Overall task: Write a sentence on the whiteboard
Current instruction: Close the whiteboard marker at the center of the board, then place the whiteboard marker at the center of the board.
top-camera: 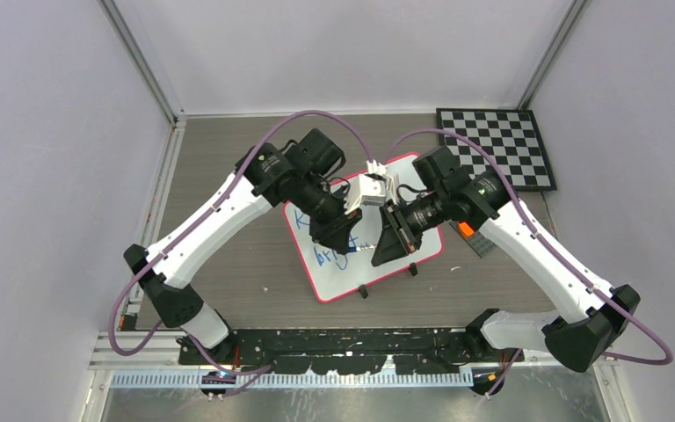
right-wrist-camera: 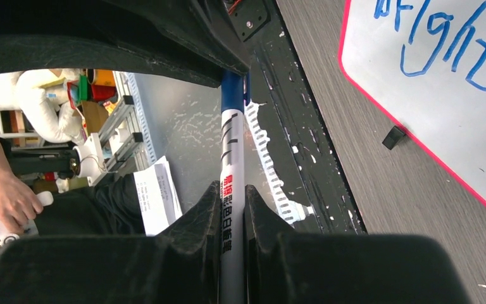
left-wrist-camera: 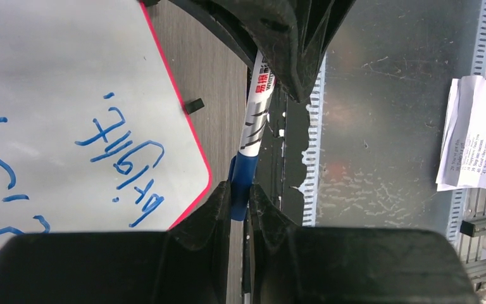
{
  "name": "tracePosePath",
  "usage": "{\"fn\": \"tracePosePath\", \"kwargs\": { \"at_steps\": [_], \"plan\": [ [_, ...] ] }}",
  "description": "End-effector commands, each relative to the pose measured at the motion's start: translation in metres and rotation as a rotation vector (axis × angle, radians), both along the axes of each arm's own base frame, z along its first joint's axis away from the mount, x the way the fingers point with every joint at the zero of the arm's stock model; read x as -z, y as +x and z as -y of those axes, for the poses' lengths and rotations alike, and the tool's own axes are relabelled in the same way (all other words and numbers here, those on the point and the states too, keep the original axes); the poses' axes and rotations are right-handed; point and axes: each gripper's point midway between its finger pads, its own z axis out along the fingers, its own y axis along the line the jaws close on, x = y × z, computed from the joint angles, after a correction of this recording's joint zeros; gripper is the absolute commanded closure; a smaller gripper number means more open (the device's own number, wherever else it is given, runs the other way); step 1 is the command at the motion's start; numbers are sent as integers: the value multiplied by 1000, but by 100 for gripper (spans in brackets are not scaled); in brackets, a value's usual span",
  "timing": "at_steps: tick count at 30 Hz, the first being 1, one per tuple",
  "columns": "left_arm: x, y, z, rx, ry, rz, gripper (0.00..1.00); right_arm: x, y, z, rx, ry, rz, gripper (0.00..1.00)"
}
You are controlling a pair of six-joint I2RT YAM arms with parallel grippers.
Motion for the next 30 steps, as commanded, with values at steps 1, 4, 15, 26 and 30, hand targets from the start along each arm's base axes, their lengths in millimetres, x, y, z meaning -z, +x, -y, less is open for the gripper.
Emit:
{"fn": "tracePosePath", "kwargs": {
  "at_steps": [1,4,15,26,30],
  "plan": [
    [-62,-1,44,129,-330,153,100,-5,8,-12,-26,30,84,100],
    [-52,-1,27,139,-277,197,92,-9,12,-9,-6,29,104,100],
    [-39,20,-15,74,-169,424,50,-25,20,-4,52,65,110,100],
    [-7,31,-2,45,-83,502,45,-36,17,-12,35,116,51,100],
    [-3,30,5,55,-73,509,65,-41,13,-14,25,145,20,100]
  ]
}}
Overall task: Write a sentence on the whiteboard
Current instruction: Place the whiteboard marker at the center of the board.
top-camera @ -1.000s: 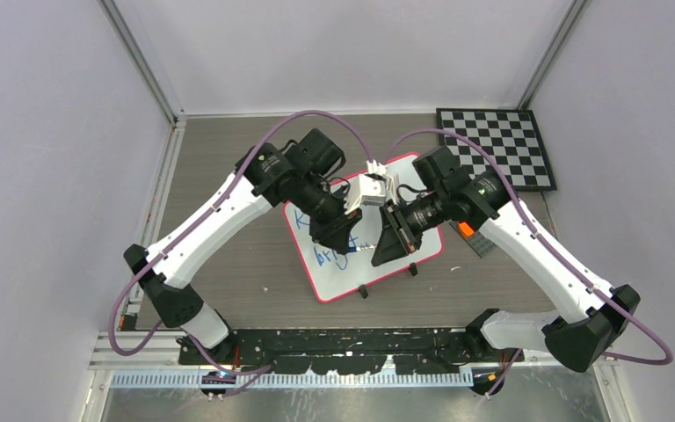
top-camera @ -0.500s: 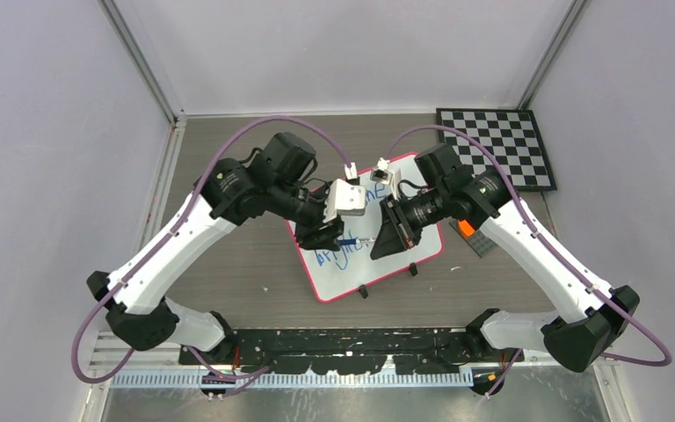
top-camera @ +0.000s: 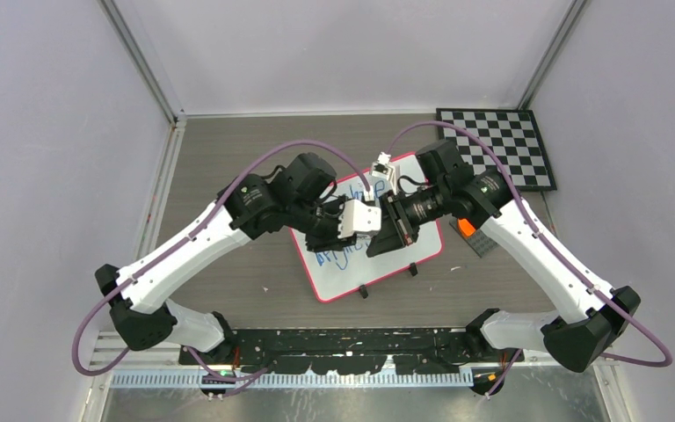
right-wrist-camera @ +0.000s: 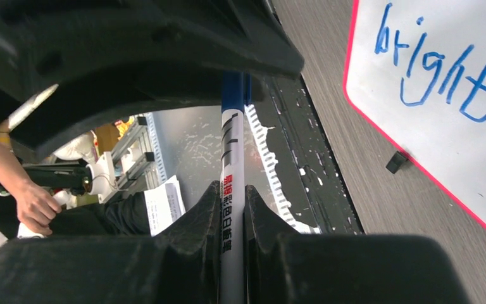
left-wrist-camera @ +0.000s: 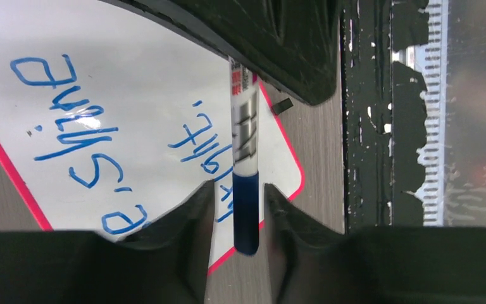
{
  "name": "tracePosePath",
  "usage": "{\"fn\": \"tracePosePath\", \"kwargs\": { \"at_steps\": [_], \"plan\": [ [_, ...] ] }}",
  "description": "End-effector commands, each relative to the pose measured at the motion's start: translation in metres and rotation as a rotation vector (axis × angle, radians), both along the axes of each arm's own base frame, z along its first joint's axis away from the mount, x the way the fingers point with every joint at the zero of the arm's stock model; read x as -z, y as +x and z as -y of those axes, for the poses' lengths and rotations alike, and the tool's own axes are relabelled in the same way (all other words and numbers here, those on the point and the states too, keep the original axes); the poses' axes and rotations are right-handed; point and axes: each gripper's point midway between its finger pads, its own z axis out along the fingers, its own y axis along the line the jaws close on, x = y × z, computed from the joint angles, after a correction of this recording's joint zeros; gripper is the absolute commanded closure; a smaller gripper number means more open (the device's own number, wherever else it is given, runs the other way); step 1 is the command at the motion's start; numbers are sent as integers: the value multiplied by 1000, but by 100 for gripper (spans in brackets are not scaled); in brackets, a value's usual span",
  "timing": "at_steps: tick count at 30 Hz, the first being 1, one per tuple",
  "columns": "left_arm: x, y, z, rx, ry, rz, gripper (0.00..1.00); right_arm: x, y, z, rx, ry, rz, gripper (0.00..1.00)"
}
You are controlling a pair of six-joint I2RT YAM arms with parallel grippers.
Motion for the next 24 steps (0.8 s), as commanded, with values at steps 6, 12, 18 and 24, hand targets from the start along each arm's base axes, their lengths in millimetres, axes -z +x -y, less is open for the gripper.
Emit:
{"fn": "tracePosePath", "kwargs": {
  "at_steps": [6,12,18,24],
  "plan": [
    [-23,-2,35,15,-86,35,94,-18,2,-11,-7,94,-32,100],
    [-46,-1,64,-21,-158,29,100,-11,4,-15,-5,89,-62,100],
    [-40,2,56,-23,-133,32,100,-22,19,-3,54,86,8,83],
    [-22,26,23,-116,-113,-29,100,-41,42,16,152,112,79,36]
  ]
}}
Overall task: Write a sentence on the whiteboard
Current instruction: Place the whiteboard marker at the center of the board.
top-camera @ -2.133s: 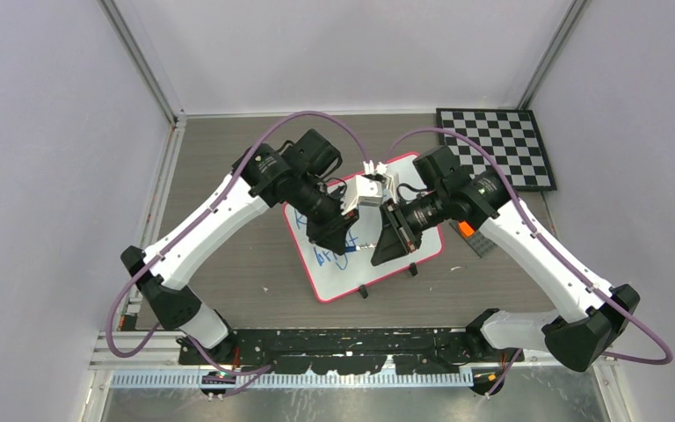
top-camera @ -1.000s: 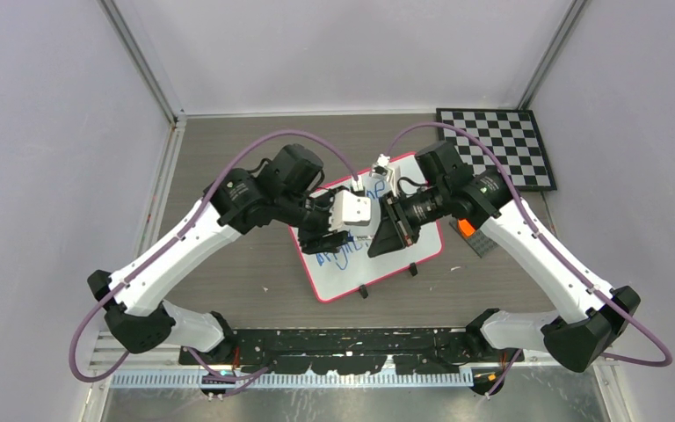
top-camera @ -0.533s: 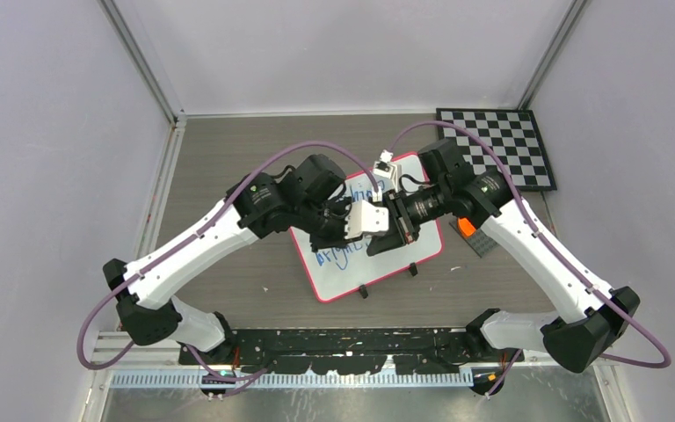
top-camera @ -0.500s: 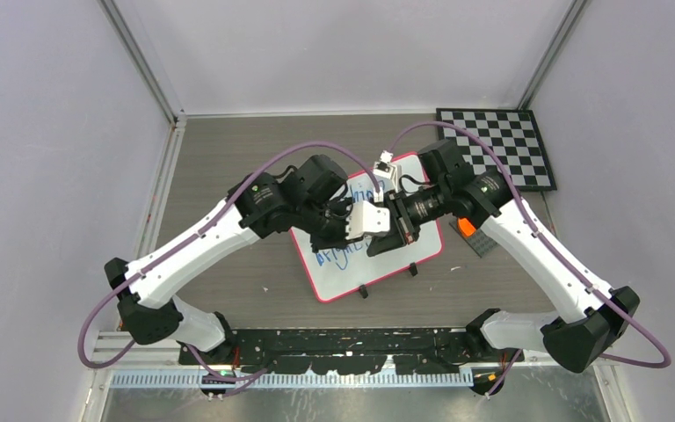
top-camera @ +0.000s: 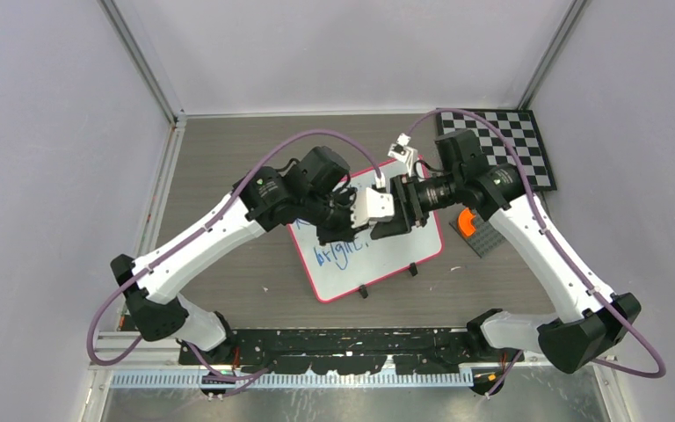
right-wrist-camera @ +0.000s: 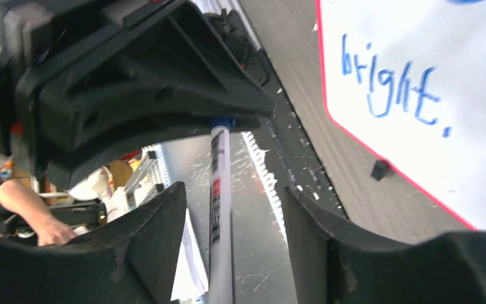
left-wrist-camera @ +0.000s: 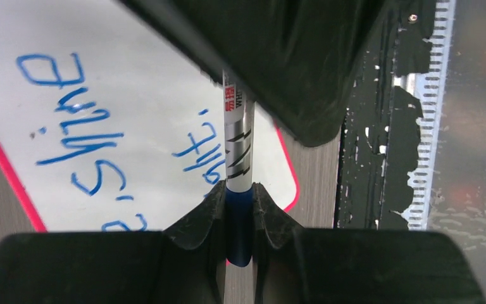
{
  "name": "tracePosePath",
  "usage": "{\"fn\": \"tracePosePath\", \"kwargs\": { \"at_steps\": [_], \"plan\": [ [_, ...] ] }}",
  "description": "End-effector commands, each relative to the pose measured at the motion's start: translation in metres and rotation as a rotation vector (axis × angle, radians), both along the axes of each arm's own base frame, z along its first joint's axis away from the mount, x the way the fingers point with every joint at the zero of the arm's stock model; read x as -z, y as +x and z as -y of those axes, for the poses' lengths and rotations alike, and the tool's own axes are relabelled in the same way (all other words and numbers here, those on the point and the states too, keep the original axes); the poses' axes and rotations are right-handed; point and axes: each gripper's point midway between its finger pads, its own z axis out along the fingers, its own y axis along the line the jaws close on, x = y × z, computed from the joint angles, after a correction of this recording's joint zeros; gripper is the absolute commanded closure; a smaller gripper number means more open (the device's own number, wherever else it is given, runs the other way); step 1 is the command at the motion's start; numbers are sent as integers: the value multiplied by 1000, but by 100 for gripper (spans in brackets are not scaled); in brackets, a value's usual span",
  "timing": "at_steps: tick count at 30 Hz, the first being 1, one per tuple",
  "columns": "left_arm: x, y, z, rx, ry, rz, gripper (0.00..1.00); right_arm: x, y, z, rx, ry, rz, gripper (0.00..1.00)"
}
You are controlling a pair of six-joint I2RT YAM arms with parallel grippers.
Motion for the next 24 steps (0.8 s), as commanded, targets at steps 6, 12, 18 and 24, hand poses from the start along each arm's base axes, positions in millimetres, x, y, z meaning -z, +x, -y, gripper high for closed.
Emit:
{"fn": "tracePosePath", "kwargs": {
  "at_steps": [6,12,18,24],
  "plan": [
    [-29,43,-26,-147,-167,10,100,-49,43,27,174,58,208,20],
    [-50,95,-76,-422,-265,-61,100,-59,72,48,309,67,237,19],
    [-47,138,-163,-723,-351,-174,100,-48,86,73,412,32,249,19],
    [22,131,-251,-902,-234,-269,100,-22,92,100,489,-61,258,19]
  ]
}}
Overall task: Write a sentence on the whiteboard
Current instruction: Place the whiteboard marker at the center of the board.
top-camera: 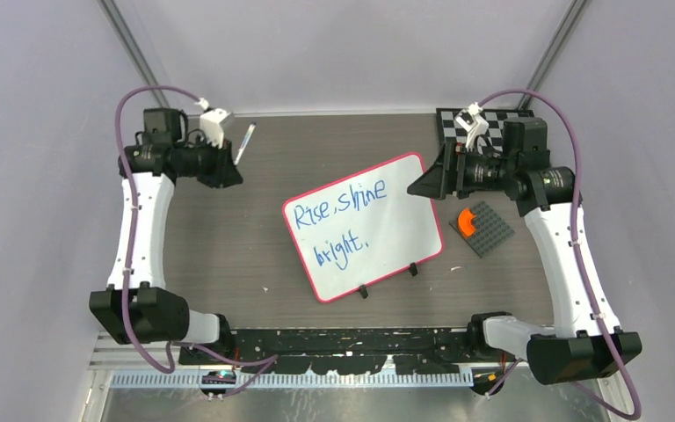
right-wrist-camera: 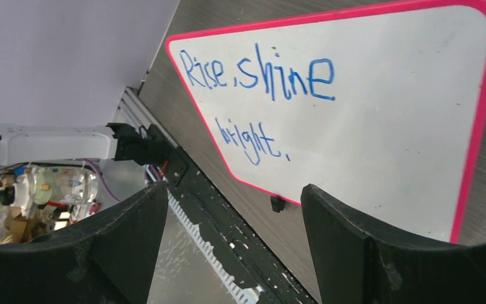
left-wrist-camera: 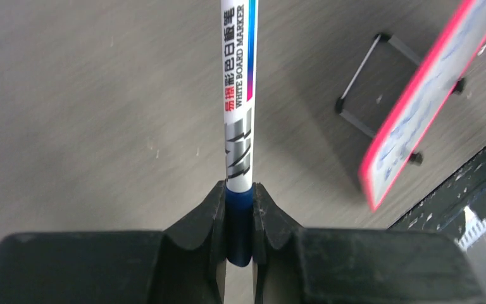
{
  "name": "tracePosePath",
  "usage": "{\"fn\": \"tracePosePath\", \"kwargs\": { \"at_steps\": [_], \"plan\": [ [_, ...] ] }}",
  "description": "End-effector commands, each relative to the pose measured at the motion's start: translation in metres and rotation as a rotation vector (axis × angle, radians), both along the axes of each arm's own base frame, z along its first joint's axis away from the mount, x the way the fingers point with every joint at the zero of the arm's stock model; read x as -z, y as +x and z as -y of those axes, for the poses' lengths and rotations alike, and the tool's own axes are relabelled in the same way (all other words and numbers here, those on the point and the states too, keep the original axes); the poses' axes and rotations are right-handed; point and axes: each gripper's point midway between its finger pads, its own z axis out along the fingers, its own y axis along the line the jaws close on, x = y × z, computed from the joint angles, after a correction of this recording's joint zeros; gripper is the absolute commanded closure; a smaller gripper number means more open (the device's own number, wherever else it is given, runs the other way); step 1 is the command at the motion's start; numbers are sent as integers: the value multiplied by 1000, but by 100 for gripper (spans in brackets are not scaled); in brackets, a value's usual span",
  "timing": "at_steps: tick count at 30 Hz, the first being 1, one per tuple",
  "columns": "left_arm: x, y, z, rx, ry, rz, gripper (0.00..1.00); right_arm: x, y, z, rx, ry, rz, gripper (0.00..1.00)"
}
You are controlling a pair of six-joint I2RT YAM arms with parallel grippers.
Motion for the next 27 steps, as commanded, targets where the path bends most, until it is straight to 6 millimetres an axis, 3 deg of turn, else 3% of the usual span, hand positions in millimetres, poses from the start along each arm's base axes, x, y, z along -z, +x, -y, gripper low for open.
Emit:
{"fn": "tracePosePath", "kwargs": {
  "at_steps": [1,5,9,11,21,27],
  "plan": [
    [46,-34,-38,-12,20,-125,100,10,1,20,58,-65,49,19],
    [104,-55,-74,-41,89,-220,100,26,2,33,103,-118,39,19],
    [160,-85,-85,-7,179,-317,99,43,0,46,141,-187,34,18],
    [179,-95,-87,8,205,-342,99,48,-1,50,155,-217,34,18],
    [246,-127,-100,85,314,-479,93,58,-6,57,182,-254,30,18],
    [261,-131,-99,116,364,-508,88,61,-6,57,182,-257,21,18]
  ]
}}
